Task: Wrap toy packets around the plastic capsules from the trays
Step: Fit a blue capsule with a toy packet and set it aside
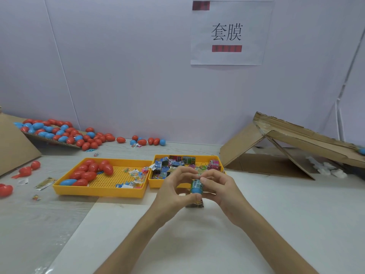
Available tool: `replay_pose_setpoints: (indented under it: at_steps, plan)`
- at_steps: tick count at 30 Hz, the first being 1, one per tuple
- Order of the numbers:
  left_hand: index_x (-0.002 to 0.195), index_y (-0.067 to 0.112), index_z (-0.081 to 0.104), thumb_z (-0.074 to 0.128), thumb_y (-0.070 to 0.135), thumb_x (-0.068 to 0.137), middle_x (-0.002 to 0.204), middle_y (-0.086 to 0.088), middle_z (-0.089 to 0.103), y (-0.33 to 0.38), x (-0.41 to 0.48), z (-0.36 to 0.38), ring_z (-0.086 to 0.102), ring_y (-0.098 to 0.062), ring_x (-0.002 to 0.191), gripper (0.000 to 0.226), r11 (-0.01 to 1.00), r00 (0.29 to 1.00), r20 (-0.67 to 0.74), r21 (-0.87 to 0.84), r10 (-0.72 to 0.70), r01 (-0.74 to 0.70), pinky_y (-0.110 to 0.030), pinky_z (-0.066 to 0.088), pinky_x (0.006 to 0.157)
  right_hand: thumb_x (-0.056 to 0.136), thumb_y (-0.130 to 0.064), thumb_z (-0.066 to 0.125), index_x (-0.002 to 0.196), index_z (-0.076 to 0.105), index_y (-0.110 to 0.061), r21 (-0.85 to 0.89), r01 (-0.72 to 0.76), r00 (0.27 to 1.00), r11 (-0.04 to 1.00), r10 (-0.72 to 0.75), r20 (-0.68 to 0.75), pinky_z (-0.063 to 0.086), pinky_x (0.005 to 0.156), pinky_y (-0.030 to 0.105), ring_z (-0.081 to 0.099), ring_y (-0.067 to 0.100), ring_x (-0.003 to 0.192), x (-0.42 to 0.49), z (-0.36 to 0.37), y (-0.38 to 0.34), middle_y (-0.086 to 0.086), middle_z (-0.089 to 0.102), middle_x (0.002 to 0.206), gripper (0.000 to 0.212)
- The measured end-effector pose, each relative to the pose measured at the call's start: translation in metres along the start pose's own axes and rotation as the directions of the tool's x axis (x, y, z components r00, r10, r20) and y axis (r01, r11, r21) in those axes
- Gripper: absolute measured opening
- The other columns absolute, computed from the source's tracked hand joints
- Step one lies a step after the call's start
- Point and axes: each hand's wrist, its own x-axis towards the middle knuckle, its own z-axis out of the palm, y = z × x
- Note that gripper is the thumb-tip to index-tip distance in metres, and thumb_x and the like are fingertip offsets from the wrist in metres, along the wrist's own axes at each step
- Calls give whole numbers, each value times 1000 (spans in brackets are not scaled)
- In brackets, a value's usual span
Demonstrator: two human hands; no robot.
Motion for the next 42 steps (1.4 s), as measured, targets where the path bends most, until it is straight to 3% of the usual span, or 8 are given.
replay_pose_setpoints:
  at_steps: [4,9,14,20,24,31,35,42]
  plan:
    - [113,21,67,81,24,82,107,3,74,2,1,-2,70,-16,105,34,994,997,-75,-110,-24,16,-30,58,84,98,-16,60,102,70,-11,22,20,1000,1000,-20,-22,57,73,30,74,28,92,0,0,-2,11,75,101,11]
    - [117,12,69,63,27,90,112,-11,74,5,2,-4,71,-31,107,31,876,976,-33,-447,-217,180,-33,60,87,91,-11,72,102,73,-19,-197,183,979,963,-197,-54,53,64,24,68,13,81,-2,2,0,3,73,95,14]
    - [120,7,66,56,28,99,114,-19,73,5,1,-7,71,-34,107,32,798,955,26,-544,-295,261,-30,59,82,85,-14,79,103,72,-28,-356,248,961,901,-275,-26,55,66,23,67,8,80,-4,6,3,-7,68,93,24]
    - [117,11,67,56,34,97,106,-17,75,6,1,-5,74,-32,97,33,844,952,4,-461,-307,274,-29,60,75,86,-18,78,100,71,-30,-414,294,938,861,-342,-45,58,69,27,69,11,84,-4,6,5,-13,69,94,20]
    - [120,8,61,50,30,104,100,-20,75,3,2,-3,75,-36,91,29,894,958,-12,-365,-286,262,-39,61,82,90,-20,73,99,73,-27,-406,303,931,862,-360,-68,56,69,25,70,12,85,-2,5,5,-12,73,98,12]
    - [119,0,57,44,28,107,96,-21,76,1,2,-4,74,-36,90,33,913,961,-20,-319,-274,254,-44,59,86,84,-16,81,103,73,-29,-443,327,931,835,-366,-3,59,68,26,70,14,76,-4,5,6,-12,74,96,24]
    - [119,-1,55,43,28,108,96,-24,75,2,2,-4,74,-35,85,33,910,963,23,-321,-269,262,-37,61,80,87,-14,77,101,73,-24,-406,331,927,852,-373,-27,56,66,23,72,16,72,-2,3,6,-8,76,90,18]
    - [113,11,57,55,22,103,89,0,75,0,3,-3,71,-27,75,15,961,977,-34,-195,-209,198,-40,57,74,89,-23,74,92,72,-16,-367,273,942,889,-325,-87,50,59,20,70,14,64,0,0,4,-6,74,82,8]
